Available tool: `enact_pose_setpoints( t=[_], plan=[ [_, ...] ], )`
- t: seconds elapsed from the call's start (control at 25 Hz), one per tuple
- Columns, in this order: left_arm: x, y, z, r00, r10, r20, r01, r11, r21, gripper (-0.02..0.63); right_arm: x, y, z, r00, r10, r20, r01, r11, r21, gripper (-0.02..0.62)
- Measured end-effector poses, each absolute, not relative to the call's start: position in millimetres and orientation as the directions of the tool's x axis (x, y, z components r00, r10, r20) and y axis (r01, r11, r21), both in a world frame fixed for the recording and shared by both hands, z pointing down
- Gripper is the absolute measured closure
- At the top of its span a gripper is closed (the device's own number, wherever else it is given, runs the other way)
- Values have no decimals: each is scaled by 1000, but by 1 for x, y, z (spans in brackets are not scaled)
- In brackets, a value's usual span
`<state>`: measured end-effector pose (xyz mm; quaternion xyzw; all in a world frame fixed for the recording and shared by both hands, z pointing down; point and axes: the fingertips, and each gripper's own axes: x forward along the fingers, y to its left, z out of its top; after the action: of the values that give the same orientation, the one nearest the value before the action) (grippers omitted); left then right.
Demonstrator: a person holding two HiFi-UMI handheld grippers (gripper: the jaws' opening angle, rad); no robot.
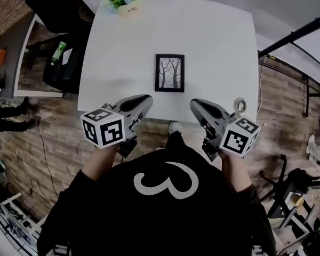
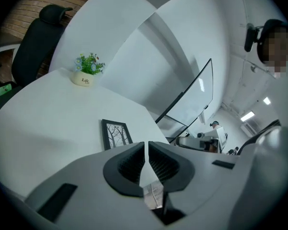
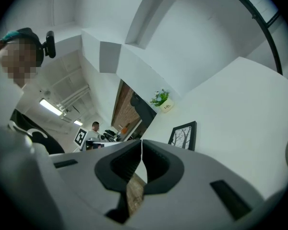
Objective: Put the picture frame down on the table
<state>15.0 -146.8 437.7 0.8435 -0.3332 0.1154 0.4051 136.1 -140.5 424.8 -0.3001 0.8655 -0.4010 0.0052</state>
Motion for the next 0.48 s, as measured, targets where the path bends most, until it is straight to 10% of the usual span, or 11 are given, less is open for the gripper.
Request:
enact_pose_setpoints(
  t=[0.48],
  plan=[
    [1,-58,375,836,-450,314,-539,-566,623,589,88,-59,390,-834,-507,220,-523,595,-610,571]
  ],
)
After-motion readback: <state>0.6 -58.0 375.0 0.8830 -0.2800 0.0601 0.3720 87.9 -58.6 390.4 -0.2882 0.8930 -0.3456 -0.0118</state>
